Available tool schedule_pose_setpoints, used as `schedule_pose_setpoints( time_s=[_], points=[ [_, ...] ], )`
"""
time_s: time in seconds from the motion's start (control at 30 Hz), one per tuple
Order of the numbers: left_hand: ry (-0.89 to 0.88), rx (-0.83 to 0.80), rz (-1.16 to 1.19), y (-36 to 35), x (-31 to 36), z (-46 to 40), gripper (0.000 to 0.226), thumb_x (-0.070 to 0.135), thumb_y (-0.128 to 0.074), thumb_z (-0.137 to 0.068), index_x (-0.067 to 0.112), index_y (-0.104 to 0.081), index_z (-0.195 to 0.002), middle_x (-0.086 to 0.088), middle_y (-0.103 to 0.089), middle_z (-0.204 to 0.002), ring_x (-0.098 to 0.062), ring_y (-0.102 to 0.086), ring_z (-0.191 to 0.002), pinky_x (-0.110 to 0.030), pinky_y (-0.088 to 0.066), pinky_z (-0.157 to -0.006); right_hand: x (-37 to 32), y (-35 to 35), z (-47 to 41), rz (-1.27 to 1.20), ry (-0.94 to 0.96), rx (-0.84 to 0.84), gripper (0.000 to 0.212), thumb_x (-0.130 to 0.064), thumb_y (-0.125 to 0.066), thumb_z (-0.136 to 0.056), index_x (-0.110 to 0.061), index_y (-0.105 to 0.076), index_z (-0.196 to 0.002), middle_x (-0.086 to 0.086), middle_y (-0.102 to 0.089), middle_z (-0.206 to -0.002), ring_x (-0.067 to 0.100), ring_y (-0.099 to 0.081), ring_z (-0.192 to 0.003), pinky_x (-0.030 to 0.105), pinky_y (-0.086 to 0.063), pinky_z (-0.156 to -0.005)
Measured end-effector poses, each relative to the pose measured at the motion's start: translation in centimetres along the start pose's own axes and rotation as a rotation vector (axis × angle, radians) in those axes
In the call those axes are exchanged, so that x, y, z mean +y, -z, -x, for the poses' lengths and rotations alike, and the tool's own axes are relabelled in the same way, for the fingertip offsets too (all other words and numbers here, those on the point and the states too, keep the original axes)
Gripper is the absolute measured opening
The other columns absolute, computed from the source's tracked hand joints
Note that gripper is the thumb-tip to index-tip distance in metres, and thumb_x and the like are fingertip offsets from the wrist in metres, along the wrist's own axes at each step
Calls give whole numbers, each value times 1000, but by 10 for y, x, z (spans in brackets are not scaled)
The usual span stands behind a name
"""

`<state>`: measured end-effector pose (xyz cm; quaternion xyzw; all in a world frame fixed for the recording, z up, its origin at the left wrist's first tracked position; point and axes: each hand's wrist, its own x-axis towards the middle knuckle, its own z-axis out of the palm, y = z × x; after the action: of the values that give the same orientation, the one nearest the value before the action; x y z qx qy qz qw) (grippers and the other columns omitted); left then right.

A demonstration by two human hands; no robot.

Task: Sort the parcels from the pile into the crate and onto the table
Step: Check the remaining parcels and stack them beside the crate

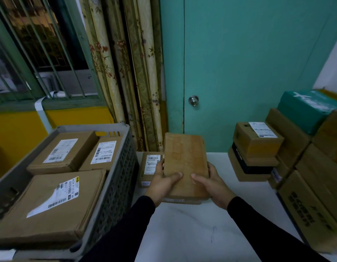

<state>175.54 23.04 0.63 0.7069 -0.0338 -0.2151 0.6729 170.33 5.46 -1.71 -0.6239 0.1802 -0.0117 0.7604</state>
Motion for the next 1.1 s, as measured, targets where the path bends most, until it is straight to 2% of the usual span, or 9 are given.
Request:
schedule_pose_setpoints(
  time_s=[0.07,0.13,0.2,0.33,0.4,0.53,0.67,0.97,1.1],
  points=[
    [20,31,36,0,3,0,70,37,-77,-88,32,-31,-141,5,-59,-124,-18,-64,-108,-39,-57,-89,-4,-1,-1,-15,9,32,73,-38,-78,-83,-18,-38,-140,1,-58,-133,17,-66,-108,33,-59,-79],
    [35,78,92,0,7,0,66,44,-74,-89,28,-31,-137,2,-60,-121,-19,-66,-105,-36,-58,-81,-11,-2,-2,4,34,61,92,-60,-78,-66,-15,-41,-137,4,-59,-135,22,-66,-112,44,-59,-90],
    [28,130,119,1,8,-2,72,54,-74,-85,26,-33,-137,-2,-58,-127,-22,-65,-108,-42,-59,-86,-15,-3,-3,2,60,55,89,-65,-75,-63,-22,-42,-134,2,-57,-135,22,-64,-115,48,-55,-99],
    [-34,162,-60,-1,5,-5,89,77,-71,-72,38,-41,-146,4,-45,-141,-20,-54,-125,-48,-50,-105,-16,-7,-5,33,82,34,83,-72,-82,-63,-38,-52,-133,3,-53,-141,21,-64,-118,46,-57,-98],
    [-64,108,-12,-4,6,-5,80,73,-75,-72,41,-50,-140,4,-59,-137,-17,-62,-120,-46,-55,-100,-15,-8,-6,54,99,55,68,-70,-83,-63,-42,-59,-120,3,-54,-140,20,-64,-117,44,-57,-98],
    [-65,102,16,-5,10,-4,52,53,-74,-86,34,-58,-132,6,-68,-124,-16,-66,-113,-43,-56,-99,-17,-15,0,-38,99,6,26,-35,-71,-92,-34,-59,-114,-2,-69,-122,13,-70,-104,31,-59,-82],
    [-59,132,-12,-7,8,-2,53,53,-71,-88,31,-58,-135,5,-68,-125,-17,-65,-114,-44,-55,-101,-16,-18,5,-49,109,19,28,-31,-68,-95,-30,-56,-121,-8,-68,-112,8,-69,-98,22,-58,-70],
    [-65,112,-34,-4,13,-1,50,51,-72,-88,32,-58,-132,7,-69,-123,-14,-66,-112,-42,-56,-99,-23,-19,5,8,134,35,33,-33,-68,-96,-29,-57,-127,-7,-69,-116,12,-69,-104,29,-59,-82],
    [-40,115,37,4,11,0,46,50,-72,-88,30,-61,-128,1,-73,-118,-17,-71,-103,-35,-61,-85,-28,-19,6,55,75,1,39,-55,-40,-104,-33,-65,-123,-11,-74,-111,8,-69,-104,32,-55,-90]
  ],
)
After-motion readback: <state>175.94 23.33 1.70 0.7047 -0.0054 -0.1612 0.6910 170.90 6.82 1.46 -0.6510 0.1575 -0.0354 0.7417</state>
